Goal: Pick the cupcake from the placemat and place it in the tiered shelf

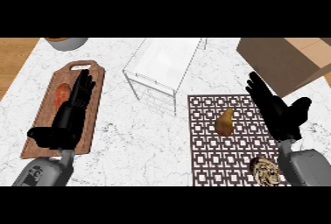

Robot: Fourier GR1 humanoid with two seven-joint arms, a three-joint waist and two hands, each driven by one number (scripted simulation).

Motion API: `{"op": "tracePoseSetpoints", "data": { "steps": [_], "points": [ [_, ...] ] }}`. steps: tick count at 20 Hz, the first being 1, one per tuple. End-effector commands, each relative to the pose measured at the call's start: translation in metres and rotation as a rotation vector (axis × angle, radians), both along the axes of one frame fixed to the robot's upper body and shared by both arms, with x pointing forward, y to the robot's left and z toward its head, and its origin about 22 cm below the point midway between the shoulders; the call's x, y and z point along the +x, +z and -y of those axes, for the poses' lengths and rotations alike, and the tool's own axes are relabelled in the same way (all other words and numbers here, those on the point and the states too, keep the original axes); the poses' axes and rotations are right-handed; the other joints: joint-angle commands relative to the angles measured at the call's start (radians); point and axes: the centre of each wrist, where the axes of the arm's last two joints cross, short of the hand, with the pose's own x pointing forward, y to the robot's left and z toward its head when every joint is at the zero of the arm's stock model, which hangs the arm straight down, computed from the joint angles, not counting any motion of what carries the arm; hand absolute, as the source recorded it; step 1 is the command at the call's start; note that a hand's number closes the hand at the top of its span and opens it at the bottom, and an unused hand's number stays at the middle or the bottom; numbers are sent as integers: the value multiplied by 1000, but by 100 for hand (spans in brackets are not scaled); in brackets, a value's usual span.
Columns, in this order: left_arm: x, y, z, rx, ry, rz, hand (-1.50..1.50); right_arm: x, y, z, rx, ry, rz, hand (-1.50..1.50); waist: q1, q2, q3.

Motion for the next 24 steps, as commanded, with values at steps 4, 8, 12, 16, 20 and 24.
{"op": "tracePoseSetpoints", "data": {
  "steps": [4, 8, 12, 16, 20, 24],
  "points": [
    [-5, 3, -32, 37, 179, -47, 0, -21, 16, 33, 42, -450, 308, 150, -52, -14, -37],
    [-21, -14, -54, 3, 270, -136, 0, -54, -8, 81, 119, -1026, 280, -150, -116, -24, -34],
    [-22, -4, -62, -11, 250, -135, 0, -104, 1, 35, 268, -974, 547, -150, -79, -17, -37],
    [-28, 11, -48, -10, 218, -128, 0, -173, 19, 38, 141, -819, 572, -150, -47, -8, -38],
    [-28, 8, -46, -4, 192, -130, 0, -205, 10, 37, -121, -693, 344, -150, -32, 0, -42],
    [-25, 14, -50, -5, 185, -132, 0, -236, 29, 29, -270, -612, 177, -150, -22, 6, -44]
  ]
}}
